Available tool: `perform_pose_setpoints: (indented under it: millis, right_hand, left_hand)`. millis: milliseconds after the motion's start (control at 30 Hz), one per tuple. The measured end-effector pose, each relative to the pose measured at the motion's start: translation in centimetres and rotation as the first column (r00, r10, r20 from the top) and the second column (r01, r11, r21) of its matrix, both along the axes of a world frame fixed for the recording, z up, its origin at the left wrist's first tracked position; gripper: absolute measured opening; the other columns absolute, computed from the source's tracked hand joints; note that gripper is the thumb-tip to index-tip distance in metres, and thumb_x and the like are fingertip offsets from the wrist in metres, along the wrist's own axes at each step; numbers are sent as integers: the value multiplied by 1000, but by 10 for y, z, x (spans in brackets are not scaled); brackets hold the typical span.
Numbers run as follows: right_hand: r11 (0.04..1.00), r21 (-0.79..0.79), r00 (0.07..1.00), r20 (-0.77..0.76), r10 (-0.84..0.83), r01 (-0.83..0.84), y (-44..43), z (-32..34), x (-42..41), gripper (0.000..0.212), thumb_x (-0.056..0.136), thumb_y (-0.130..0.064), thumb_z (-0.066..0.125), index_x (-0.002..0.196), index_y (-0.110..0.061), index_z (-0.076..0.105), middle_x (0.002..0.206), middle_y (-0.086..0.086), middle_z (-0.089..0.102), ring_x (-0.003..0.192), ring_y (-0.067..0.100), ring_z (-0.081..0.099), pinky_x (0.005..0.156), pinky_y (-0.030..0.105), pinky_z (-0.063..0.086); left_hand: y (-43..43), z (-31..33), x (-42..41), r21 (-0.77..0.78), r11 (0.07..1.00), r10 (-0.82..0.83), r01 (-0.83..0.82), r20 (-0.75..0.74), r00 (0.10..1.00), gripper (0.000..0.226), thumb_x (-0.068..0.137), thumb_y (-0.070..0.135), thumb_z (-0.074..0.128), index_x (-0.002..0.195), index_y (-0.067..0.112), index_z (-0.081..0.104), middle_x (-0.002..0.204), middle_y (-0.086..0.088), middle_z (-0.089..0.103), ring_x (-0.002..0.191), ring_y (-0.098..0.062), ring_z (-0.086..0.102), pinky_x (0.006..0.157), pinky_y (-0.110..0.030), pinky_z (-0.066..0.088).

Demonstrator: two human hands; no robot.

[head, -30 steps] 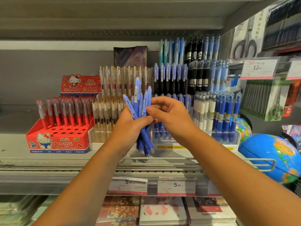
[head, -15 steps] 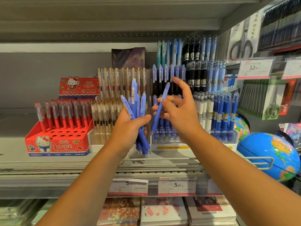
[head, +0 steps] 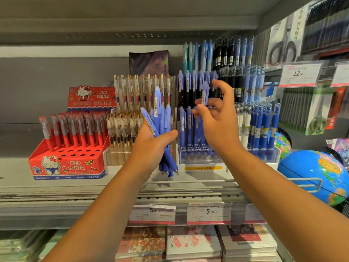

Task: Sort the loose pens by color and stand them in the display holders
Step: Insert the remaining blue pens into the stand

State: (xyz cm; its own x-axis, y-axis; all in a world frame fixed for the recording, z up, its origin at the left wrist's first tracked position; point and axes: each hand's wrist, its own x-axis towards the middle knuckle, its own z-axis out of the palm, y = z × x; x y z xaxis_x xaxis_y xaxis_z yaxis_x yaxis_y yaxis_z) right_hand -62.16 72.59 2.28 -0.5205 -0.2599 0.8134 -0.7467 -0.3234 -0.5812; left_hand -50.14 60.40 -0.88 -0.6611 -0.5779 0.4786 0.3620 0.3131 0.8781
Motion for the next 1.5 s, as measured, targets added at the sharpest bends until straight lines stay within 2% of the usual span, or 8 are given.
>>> perform_pose_setpoints:
  millis: [133, 267, 400, 633, 933, 1267, 1367, 1500]
  right_hand:
    - [998, 55, 999, 41, -14, 12, -4, 1, 0, 21, 98, -14, 58, 116, -22, 51, 109, 1, 69, 104, 10, 66, 91, 40, 54]
    - [996, 86, 998, 63, 19, -24, -4, -1, -2, 16, 97, -15, 60, 102, -29, 54, 102, -5, 71, 97, 7, 67, 85, 36, 55]
    - [986, 160, 998, 39, -55, 48, -8, -5, -5, 17, 95, -17, 63, 109, -23, 56, 98, -1, 66, 95, 16, 65, 84, 42, 55]
    - [946, 258, 981, -46, -191, 196, -6, -9, -9, 46, 94, -19, 66, 131, -33, 44, 87, -8, 58, 75, 2, 60, 64, 16, 45]
    - [834, 436, 940, -202, -276, 339, -7, -15, -2, 41, 91, -20, 69, 126, -19, 49, 82, 2, 60, 76, 21, 61, 71, 47, 55]
    - [849, 354, 918, -210, -337, 392, -4, -14, 6, 53, 97, -37, 55, 146, -23, 39, 92, -5, 61, 94, 16, 61, 79, 39, 53]
    - [969, 212, 992, -38, -123, 129, -4, -9, 16, 35, 96, -36, 58, 129, -23, 56, 89, -5, 60, 76, 7, 58, 69, 25, 50]
    - [949, 166, 961, 111, 253, -269, -2, -5, 25, 19, 93, -25, 66, 112, -26, 65, 94, 3, 66, 78, 21, 63, 61, 29, 53]
  left_hand:
    - [2, 1, 0, -4, 1000, 16, -16, 2, 1000, 56, 91, 19, 70, 141, 16, 46, 101, 4, 64, 69, -3, 66, 67, -28, 51]
    - [4, 1, 1, 7, 1000, 18, -18, -6, 1000, 54, 90, 19, 70, 140, 20, 47, 97, 7, 65, 67, -1, 65, 69, -31, 51]
    - [5, 2, 2, 1, 1000, 22, -22, -10, 1000, 49, 90, 19, 70, 135, 22, 51, 91, 10, 67, 68, -2, 66, 70, -30, 51]
    - [5, 3, 3, -28, 999, 17, -16, 8, 1000, 43, 92, 20, 69, 131, 25, 53, 92, 3, 67, 68, -4, 65, 66, -26, 53]
    - [3, 2, 2, -30, 1000, -6, 6, 4, 1000, 37, 93, 22, 67, 126, 30, 55, 85, 9, 69, 72, -7, 67, 67, -24, 56]
    - [3, 0, 0, -43, 999, -21, 20, -29, 999, 29, 93, 23, 68, 114, 39, 57, 84, 15, 70, 75, -4, 67, 66, -20, 55]
    - [4, 1, 0, -58, 998, -23, 20, -37, 999, 36, 93, 21, 67, 125, 32, 56, 91, 10, 70, 78, -7, 67, 67, -21, 56]
    - [6, 3, 2, -82, 995, -56, 52, -42, 998, 45, 94, 19, 65, 136, 27, 52, 105, 2, 71, 92, -13, 69, 81, -32, 57]
